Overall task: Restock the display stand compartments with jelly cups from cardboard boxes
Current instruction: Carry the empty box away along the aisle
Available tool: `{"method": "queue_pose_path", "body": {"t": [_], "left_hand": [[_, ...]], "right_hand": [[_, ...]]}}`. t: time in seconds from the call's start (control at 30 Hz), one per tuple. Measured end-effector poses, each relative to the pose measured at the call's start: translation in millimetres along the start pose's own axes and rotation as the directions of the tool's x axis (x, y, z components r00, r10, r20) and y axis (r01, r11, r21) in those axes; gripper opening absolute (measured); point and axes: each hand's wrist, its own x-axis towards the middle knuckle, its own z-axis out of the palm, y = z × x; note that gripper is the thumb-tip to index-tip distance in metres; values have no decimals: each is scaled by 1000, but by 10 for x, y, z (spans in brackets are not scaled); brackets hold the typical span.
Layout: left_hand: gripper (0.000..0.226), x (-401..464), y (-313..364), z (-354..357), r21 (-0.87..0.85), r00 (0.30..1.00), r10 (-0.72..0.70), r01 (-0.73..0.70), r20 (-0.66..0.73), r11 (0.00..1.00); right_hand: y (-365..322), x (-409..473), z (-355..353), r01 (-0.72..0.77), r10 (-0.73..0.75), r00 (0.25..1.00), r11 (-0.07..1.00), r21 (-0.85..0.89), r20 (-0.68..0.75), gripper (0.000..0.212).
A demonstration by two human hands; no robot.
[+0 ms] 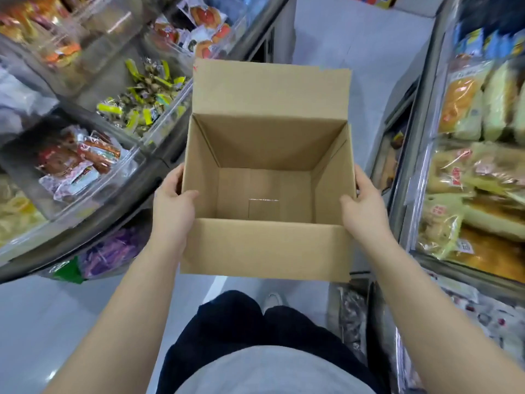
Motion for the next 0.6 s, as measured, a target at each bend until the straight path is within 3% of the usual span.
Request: {"method": "queue_pose_path", "body": {"t": [0.37,0.6], "left_hand": [[59,2800,810,1499,-60,977,38,-25,212,998],[55,4545,1736,2575,-34,947,61,-53,316,998]], "right_hand": [[-737,2759,-57,-125,129,975,991,38,-182,68],[-1400,4392,-406,-216,223,926,975,59,-305,67]]}}
